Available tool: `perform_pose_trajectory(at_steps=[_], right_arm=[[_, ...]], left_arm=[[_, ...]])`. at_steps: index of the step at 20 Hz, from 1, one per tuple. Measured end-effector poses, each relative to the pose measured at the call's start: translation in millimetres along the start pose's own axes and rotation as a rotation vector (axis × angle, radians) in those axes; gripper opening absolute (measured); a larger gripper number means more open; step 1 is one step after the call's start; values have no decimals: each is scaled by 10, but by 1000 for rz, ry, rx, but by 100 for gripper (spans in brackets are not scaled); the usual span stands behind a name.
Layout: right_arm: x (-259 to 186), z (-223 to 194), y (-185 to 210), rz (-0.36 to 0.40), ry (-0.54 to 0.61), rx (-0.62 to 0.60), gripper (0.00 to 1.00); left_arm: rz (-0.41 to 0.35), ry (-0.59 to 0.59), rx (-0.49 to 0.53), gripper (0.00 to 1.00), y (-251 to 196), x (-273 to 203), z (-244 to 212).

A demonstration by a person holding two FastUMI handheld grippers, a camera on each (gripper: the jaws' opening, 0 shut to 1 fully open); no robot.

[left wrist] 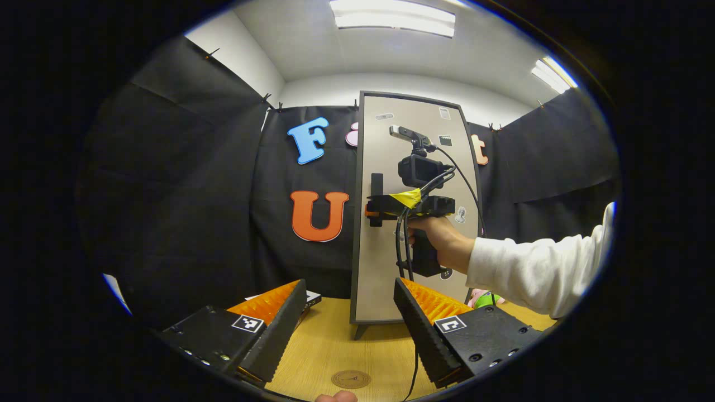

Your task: Open the cabinet door with the right hand, grasp the bottle in the cabinet with the left hand and place it on the coaster, then close the cabinet door with the right hand.

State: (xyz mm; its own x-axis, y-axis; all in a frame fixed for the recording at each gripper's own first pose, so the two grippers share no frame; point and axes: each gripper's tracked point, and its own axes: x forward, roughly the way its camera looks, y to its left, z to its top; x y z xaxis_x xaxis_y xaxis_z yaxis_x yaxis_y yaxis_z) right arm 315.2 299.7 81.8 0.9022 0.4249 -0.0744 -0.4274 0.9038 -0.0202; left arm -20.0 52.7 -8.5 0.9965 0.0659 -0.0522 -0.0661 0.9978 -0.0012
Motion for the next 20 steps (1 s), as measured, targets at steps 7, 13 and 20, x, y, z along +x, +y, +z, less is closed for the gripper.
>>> perform_pose_trajectory(at_steps=[7, 13, 20], right_arm=[[-46, -13, 3, 4, 21, 0, 22], [-305, -1, 76, 44, 9, 8, 22], [-568, 0, 72, 73, 1, 16, 22]], left_arm=[[-25, -21, 2, 95, -50, -14, 45], [-40, -26, 14, 95, -78, -72, 47], [-58, -25, 20, 95, -144, -196, 25]])
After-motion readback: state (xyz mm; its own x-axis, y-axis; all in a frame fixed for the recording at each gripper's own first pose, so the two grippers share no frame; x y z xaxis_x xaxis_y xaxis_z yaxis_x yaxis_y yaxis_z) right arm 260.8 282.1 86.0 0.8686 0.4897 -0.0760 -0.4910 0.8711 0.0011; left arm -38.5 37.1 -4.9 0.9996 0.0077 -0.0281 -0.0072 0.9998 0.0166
